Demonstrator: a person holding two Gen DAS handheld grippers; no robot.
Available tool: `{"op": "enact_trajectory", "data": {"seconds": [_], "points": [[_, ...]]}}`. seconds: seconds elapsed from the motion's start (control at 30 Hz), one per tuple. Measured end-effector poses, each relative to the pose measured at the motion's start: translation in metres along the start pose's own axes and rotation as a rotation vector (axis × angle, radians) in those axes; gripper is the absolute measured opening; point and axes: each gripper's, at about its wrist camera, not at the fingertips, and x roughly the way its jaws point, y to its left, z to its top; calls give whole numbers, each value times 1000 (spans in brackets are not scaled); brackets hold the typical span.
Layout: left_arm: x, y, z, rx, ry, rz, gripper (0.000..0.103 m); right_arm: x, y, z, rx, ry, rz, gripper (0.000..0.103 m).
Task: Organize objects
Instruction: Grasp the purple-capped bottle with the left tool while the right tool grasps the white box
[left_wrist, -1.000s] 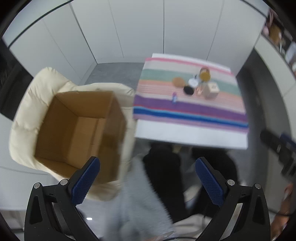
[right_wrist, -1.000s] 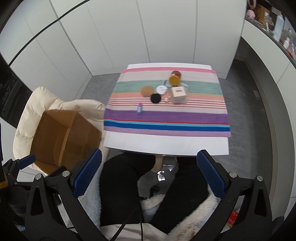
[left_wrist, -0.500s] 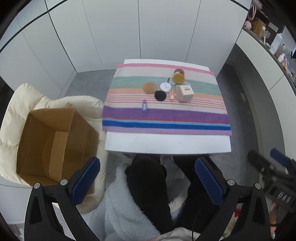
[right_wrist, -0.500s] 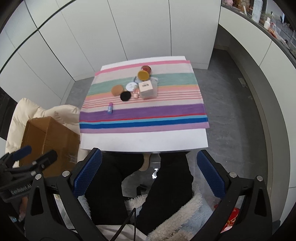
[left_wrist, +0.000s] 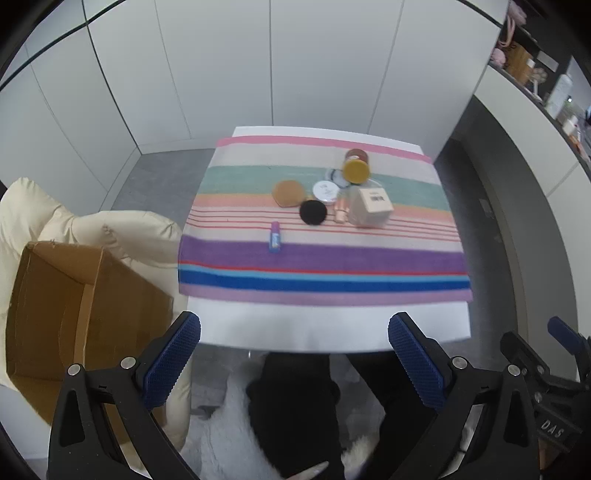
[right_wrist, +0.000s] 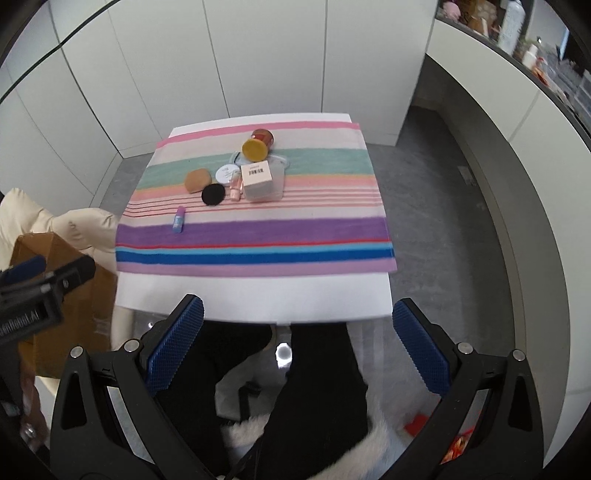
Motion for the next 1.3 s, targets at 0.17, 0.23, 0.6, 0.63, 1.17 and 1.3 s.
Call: {"op": "enact_trajectory", "data": {"seconds": [0.17, 0.23, 0.6, 0.63, 1.17, 1.3], "points": [[41, 2, 21, 31, -22, 44, 102, 37, 3, 9, -37, -108, -44, 103], [64, 5, 28, 37, -6, 36, 102, 56, 5, 17, -49, -126, -33, 103], [212, 23, 52, -17, 132, -7, 94, 193, 16, 76, 13, -109, 86, 101], [223, 25, 53, -29, 141, -12, 94, 206, 20, 82, 7, -110, 96, 101], [280, 26, 77, -44, 128, -8, 19, 308, 63, 128, -20, -1, 24, 54], [270, 24, 81, -54, 139, 18, 19, 286, 63, 128, -36, -47, 45, 54]]}}
